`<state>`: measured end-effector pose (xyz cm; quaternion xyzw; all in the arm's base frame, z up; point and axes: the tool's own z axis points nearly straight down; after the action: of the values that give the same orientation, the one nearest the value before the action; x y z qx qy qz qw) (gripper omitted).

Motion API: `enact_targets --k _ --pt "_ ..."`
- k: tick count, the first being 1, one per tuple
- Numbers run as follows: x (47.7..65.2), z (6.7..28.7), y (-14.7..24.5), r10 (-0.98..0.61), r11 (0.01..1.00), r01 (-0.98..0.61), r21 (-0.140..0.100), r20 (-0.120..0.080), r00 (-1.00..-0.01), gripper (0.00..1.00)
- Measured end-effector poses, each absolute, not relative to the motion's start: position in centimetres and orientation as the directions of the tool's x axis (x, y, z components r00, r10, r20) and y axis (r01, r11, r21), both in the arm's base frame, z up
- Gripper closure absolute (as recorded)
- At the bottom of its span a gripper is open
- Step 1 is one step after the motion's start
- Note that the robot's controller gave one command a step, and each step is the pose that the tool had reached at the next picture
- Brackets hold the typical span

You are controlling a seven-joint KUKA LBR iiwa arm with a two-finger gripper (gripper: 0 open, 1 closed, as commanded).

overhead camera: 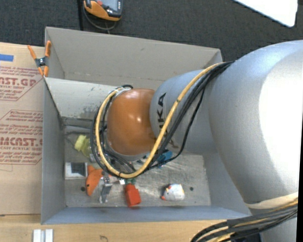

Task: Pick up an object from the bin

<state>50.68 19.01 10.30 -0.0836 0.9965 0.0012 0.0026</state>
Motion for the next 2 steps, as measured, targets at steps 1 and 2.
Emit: enact_targets --k 1,2 --pt "49.91 7.32 19.04 -0.151 0.988 -0.152 0.005 -0.014 -0.988 1.00" --pt "49.90 7.32 19.04 -0.152 0.988 -0.152 0.005 -0.014 -0.988 1.00"
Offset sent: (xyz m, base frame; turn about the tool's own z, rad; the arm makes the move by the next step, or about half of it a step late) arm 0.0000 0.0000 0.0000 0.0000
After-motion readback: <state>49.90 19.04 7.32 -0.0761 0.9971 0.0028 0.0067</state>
